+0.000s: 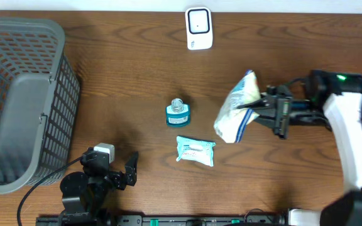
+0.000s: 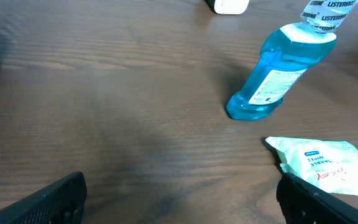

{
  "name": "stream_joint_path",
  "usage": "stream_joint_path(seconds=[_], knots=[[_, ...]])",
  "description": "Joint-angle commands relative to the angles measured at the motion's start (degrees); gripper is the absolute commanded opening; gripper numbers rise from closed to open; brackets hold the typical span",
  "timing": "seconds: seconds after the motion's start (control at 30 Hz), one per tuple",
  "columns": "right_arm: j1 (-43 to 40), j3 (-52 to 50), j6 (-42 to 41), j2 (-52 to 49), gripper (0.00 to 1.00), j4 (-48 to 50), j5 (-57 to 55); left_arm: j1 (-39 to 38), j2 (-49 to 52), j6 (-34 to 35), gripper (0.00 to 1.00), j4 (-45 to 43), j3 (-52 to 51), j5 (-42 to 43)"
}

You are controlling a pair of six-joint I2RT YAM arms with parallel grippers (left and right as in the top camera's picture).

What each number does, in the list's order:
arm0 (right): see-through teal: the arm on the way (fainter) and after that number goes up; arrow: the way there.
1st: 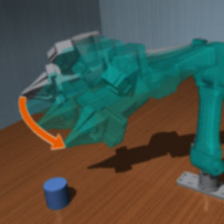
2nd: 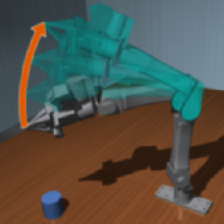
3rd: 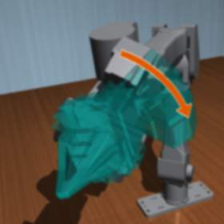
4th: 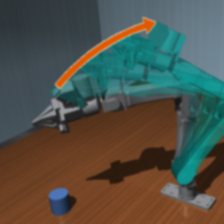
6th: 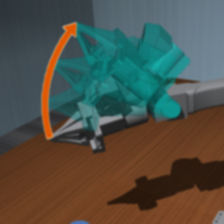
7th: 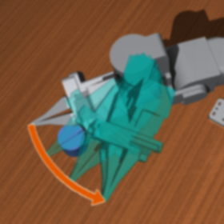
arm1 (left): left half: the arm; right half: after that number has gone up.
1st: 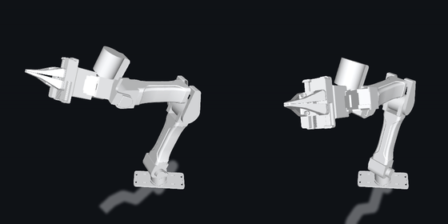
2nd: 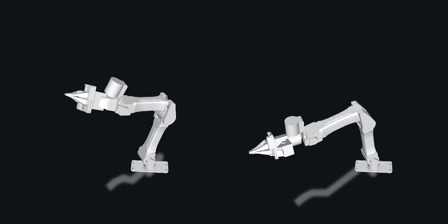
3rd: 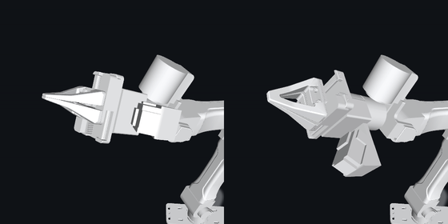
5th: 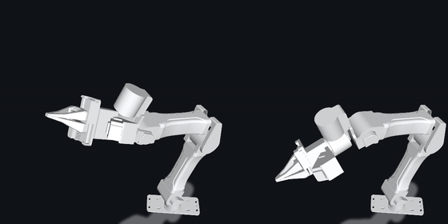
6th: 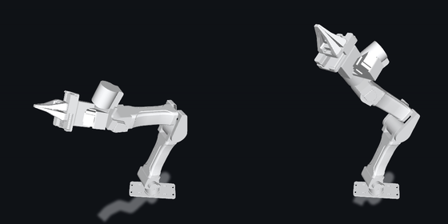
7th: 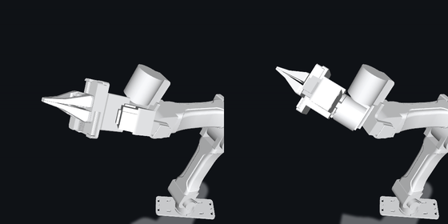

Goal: Scan the item barcode
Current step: 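Lift the yellow snack bag and carry it up to the scanner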

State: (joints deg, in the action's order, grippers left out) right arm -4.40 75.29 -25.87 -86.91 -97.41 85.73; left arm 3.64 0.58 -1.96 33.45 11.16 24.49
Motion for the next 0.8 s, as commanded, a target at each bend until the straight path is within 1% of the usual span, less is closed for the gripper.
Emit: stream_joint_path(seconds=[0.0, 0.07, 0.13, 0.27, 0.33, 0.4, 0.43, 0.47, 0.5, 0.6, 0.67, 0.77], knots=[[-4.6, 0.3, 2.2, 5.7, 0.01, -0.1, 3.7, -0.2, -0.3, -0.8, 0.98, 0.0, 0.3, -0.1], [-7.7, 0.3, 4.1, 8.2, 0.01, 0.1, 2.8, -0.2, -0.3, -0.8, 0.98, 0.0, 0.3, -0.1], [-9.5, 0.3, 4.1, 9.9, 0.01, 0.1, -0.3, -0.2, -0.3, -0.8, 0.98, 0.0, 0.3, -0.1], [-9.4, 0.3, 4.1, 10.5, 0.01, 0.1, -2.5, -0.2, -0.3, -0.8, 0.98, 0.0, 0.3, -0.1], [-9.4, 0.3, 4.1, 10.5, 0.01, 0.8, -9.3, -0.2, -0.3, -0.8, 0.98, 0.0, 0.3, -0.1], [-9.4, 0.3, 4.8, 10.5, 0.01, 4.5, -23.0, -0.2, -0.3, -0.8, 0.98, 0.0, 0.3, -0.1], [-9.3, 0.3, 4.6, 10.5, 0.01, 7.2, -33.6, -0.2, -0.3, -0.8, 0.98, 0.0, 0.3, -0.1], [-9.0, 0.3, 4.5, 10.5, 0.01, 8.9, -37.4, -0.2, -0.3, -0.8, 0.98, 0.0, 0.3, -0.1], [-8.7, 0.3, 4.5, 10.5, 0.01, 10.9, -40.4, -0.2, -0.3, -0.8, 0.98, 0.0, 0.3, -0.1], [-6.6, 0.3, 4.5, 10.5, 0.01, 18.4, -43.8, -0.2, -0.3, -0.8, 0.98, 0.0, 0.3, -0.1], [-3.9, 0.3, 4.5, 10.5, 0.01, 26.8, -46.8, -0.2, -0.3, -0.8, 0.98, 0.0, 0.3, -0.1], [0.9, 0.3, 4.5, 10.2, 0.01, 36.3, -51.1, -0.2, -0.3, -0.8, 0.98, 0.0, 0.3, -0.1]])
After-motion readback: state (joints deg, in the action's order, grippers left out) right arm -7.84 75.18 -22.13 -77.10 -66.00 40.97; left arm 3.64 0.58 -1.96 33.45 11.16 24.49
